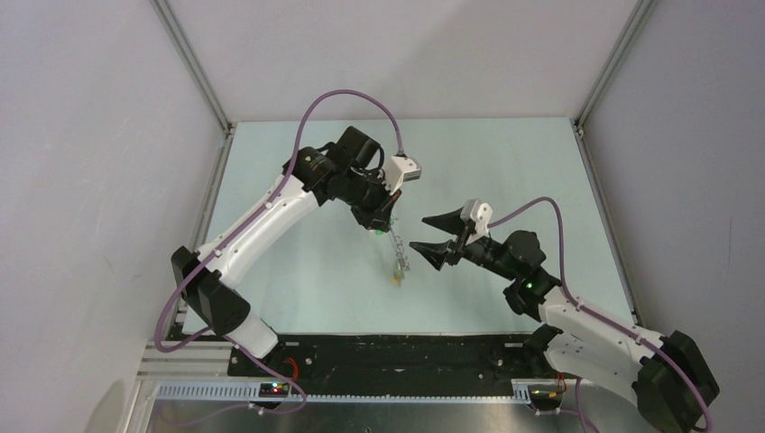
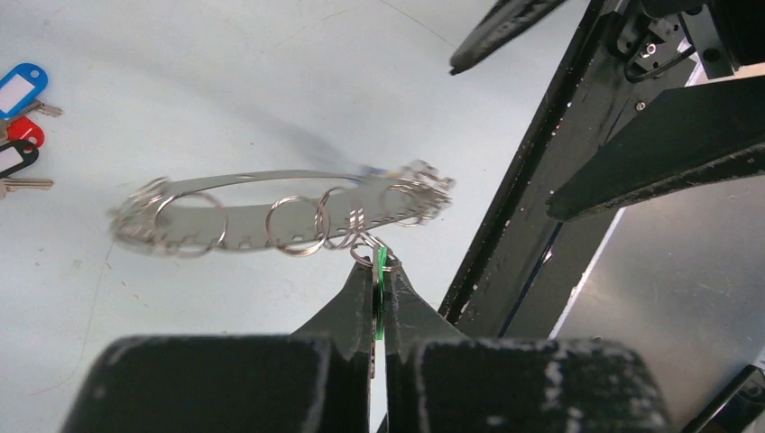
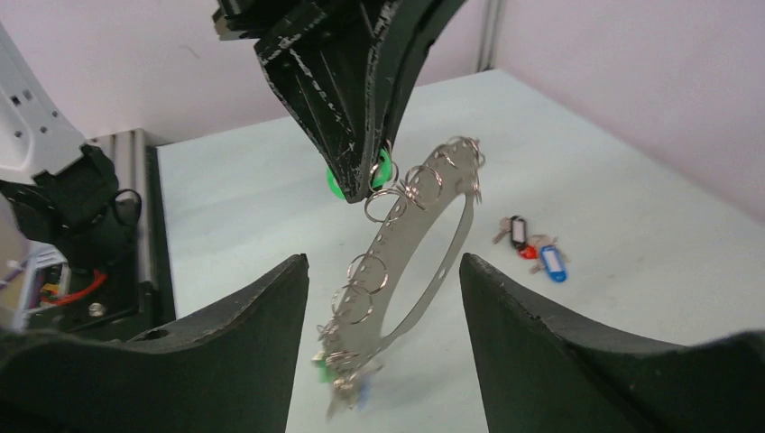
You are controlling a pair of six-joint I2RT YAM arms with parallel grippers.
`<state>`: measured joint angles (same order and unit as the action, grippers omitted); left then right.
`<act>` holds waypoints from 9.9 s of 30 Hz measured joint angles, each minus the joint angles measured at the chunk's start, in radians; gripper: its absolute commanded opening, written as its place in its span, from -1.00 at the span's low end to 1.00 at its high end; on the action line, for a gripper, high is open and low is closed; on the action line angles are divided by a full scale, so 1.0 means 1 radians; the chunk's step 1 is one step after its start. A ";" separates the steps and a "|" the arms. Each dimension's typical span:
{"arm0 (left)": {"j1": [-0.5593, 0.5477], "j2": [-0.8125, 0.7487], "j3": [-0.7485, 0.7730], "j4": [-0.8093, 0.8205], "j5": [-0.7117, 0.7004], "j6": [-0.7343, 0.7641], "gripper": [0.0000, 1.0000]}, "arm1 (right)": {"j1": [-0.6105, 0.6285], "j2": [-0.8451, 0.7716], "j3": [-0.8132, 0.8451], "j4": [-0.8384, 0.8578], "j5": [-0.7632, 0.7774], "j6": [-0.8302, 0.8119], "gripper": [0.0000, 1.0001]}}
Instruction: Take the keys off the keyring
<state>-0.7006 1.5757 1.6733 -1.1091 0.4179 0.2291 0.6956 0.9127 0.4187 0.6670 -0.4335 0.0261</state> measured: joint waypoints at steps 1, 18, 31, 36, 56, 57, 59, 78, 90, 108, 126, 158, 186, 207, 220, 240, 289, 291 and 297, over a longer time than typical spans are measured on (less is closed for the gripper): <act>-0.002 0.000 0.000 0.000 -0.004 0.003 -1.00 | -0.010 0.018 0.000 0.014 -0.017 0.032 0.37; -0.035 -0.018 0.000 0.000 -0.029 0.018 -1.00 | -0.017 0.198 0.000 0.197 -0.074 0.261 0.29; -0.048 -0.046 0.000 -0.001 -0.049 0.027 -1.00 | -0.150 0.297 0.066 0.278 -0.249 0.517 0.17; -0.053 -0.049 0.000 0.000 -0.050 0.027 -1.00 | -0.150 0.328 0.087 0.311 -0.329 0.532 0.22; -0.067 -0.056 0.032 -0.002 -0.052 0.026 -1.00 | -0.109 0.466 0.165 0.388 -0.384 0.632 -0.01; -0.068 -0.056 0.032 -0.002 -0.052 0.026 -1.00 | -0.108 0.468 0.165 0.396 -0.384 0.636 -0.01; -0.069 -0.056 0.032 -0.001 -0.052 0.026 -1.00 | -0.107 0.468 0.165 0.408 -0.384 0.639 -0.04; -0.075 -0.057 0.032 -0.006 -0.061 0.025 -1.00 | -0.093 0.468 0.184 0.419 -0.386 0.627 -0.67; -0.077 -0.070 0.032 -0.032 -0.071 0.024 -1.00 | -0.063 0.407 0.184 0.306 -0.375 0.491 -0.93; -0.087 -0.082 0.032 -0.106 -0.053 0.011 -1.00 | 0.192 0.170 0.185 -0.126 -0.002 -0.076 -0.92; -0.087 -0.082 0.057 -0.038 -0.056 0.008 -1.00 | 0.336 0.050 0.048 -0.138 0.230 -0.435 0.05; -0.094 -0.082 0.057 -0.038 -0.040 0.007 -1.00 | 0.104 0.208 0.047 0.206 0.006 -0.103 0.02; -0.105 -0.082 0.057 -0.080 -0.018 -0.004 -1.00 | 0.192 0.212 0.049 0.232 0.055 -0.287 -0.73; -0.111 -0.057 0.088 -0.203 0.007 -0.084 -1.00 | 0.536 0.125 0.026 0.017 0.472 -1.148 -0.82; -0.082 -0.050 0.091 -0.134 0.000 -0.086 -1.00 | 0.433 0.093 -0.015 0.070 0.360 -0.952 0.42; -0.076 -0.050 0.091 -0.081 -0.006 -0.061 -1.00 | -0.009 0.153 0.025 0.180 -0.155 0.023 0.28; -0.081 -0.050 0.102 -0.092 -0.004 -0.052 -1.00 | -0.030 0.311 0.153 0.257 -0.358 0.212 -1.00; -0.083 -0.050 0.102 -0.096 -0.003 -0.052 -1.00 | -0.020 0.292 0.153 0.226 -0.357 0.164 -1.00; -0.087 -0.053 0.102 -0.120 0.005 -0.056 -1.00 | 0.069 0.183 0.152 0.046 -0.262 -0.114 -1.00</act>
<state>-0.7879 1.5230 1.7752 -1.2289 0.4225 0.1726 0.7647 1.0962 0.5705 0.7128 -0.6960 -0.0879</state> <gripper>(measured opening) 0.023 0.136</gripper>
